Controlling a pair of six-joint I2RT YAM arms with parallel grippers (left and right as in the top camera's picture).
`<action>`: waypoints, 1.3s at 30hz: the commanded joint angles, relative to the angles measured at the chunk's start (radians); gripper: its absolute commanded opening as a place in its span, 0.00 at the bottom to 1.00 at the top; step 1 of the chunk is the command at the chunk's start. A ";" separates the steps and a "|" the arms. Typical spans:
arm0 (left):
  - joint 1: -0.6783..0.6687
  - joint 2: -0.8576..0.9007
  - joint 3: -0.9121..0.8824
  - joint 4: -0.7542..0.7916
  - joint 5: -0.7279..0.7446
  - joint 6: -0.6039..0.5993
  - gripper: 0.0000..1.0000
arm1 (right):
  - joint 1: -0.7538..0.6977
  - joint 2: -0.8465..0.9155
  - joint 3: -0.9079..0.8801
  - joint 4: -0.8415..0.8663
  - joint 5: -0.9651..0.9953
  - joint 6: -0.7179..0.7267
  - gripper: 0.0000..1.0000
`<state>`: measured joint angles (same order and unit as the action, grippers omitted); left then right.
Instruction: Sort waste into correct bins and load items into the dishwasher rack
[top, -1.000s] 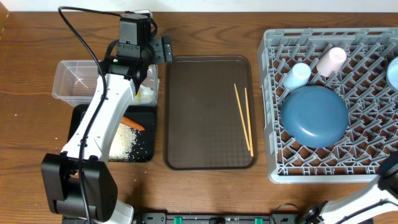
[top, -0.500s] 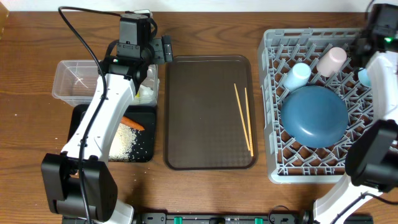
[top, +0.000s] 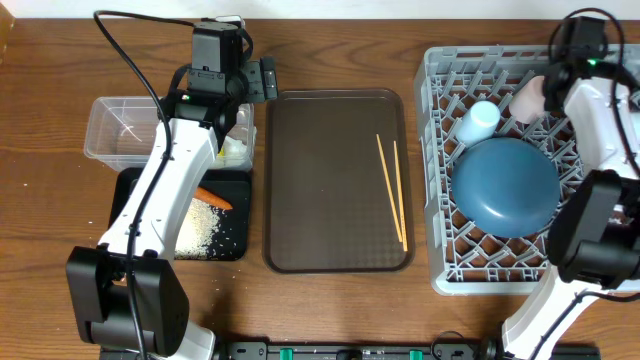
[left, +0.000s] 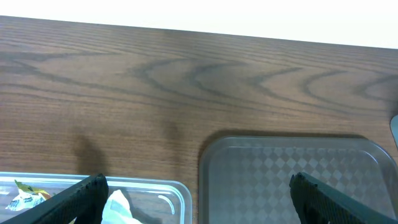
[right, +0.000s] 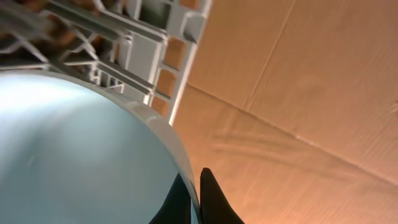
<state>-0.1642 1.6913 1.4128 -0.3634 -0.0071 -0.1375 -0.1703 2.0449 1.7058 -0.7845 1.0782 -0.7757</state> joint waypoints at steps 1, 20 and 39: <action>0.001 0.004 -0.002 -0.002 -0.008 -0.009 0.94 | 0.072 0.009 -0.006 -0.007 0.024 -0.026 0.01; 0.001 0.004 -0.002 -0.002 -0.009 -0.009 0.94 | 0.137 0.012 -0.058 0.021 0.057 -0.111 0.01; 0.001 0.004 -0.002 -0.002 -0.009 -0.009 0.94 | 0.022 0.012 -0.058 0.108 0.182 -0.343 0.01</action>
<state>-0.1642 1.6913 1.4128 -0.3634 -0.0071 -0.1375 -0.1028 2.0491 1.6505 -0.7074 1.1904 -1.0149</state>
